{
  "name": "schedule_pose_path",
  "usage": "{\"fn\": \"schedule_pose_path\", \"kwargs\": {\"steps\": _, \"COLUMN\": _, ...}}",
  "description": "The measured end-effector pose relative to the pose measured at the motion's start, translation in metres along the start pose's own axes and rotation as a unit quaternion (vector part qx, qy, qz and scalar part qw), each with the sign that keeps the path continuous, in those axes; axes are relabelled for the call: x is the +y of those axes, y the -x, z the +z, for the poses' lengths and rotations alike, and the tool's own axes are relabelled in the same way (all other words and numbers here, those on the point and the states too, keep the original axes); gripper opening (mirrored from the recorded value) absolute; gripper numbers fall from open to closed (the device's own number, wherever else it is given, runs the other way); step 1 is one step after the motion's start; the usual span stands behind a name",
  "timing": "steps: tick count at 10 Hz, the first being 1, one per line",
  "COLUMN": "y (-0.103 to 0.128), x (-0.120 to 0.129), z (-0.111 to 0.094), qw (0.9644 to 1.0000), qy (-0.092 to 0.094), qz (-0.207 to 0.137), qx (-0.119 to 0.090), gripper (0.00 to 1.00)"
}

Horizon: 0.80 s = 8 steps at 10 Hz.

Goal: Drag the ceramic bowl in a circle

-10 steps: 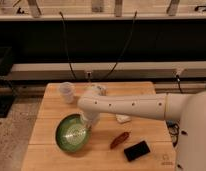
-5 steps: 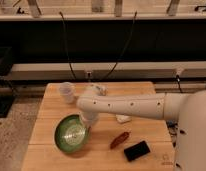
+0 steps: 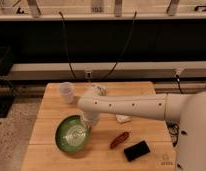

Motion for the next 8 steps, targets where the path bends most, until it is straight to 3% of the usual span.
{"fn": "schedule_pose_path", "kwargs": {"steps": 8, "y": 0.001, "x": 0.005, "z": 0.001, "qw": 0.9999, "qy": -0.004, "qz": -0.009, "qx": -0.003, "gripper": 0.04}}
